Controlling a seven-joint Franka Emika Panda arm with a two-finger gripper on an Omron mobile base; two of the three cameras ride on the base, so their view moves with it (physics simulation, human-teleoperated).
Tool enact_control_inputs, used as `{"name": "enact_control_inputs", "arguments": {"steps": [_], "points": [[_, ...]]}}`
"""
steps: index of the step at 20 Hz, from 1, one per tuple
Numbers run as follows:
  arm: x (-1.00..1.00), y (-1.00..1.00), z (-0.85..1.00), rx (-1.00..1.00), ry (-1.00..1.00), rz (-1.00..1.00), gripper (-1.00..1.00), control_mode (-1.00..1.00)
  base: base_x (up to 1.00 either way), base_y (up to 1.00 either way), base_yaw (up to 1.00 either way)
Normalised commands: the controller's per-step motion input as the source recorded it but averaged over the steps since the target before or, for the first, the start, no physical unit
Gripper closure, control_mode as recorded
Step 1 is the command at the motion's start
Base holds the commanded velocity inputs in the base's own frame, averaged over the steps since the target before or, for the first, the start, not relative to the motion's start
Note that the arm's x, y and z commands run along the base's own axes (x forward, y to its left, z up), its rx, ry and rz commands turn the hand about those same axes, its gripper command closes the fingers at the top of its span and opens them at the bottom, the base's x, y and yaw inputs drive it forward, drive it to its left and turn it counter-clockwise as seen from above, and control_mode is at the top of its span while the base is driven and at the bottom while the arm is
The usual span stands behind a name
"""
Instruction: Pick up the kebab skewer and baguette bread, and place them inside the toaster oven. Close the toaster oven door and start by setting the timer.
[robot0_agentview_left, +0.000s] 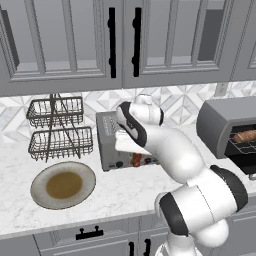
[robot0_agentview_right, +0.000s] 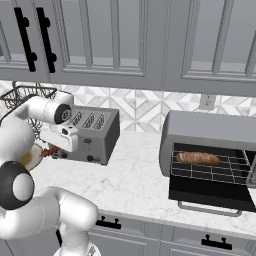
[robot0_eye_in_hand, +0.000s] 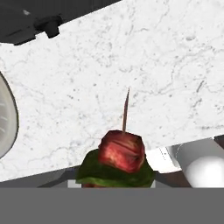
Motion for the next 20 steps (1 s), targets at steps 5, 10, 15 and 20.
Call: {"name": "enact_control_inputs", "arguments": {"steps": [5,10,15,20], "points": [[-0.36,-1.00,0.38,-0.01,-0.07,-0.14,1.00,-1.00,0.00,0.00,0.00],[-0.14,-1.00,0.43,0.00,-0.05,-0.20,1.00,-1.00,0.00,0.00,0.00],[0.00,-1.00,0.53,0.00,-0.02,-0.23,1.00,-1.00,0.00,0.00,0.00],[0.00,-1.00,0.26,0.00,-0.05,-0.26,1.00,-1.00,0.00,0.00,0.00]]}}
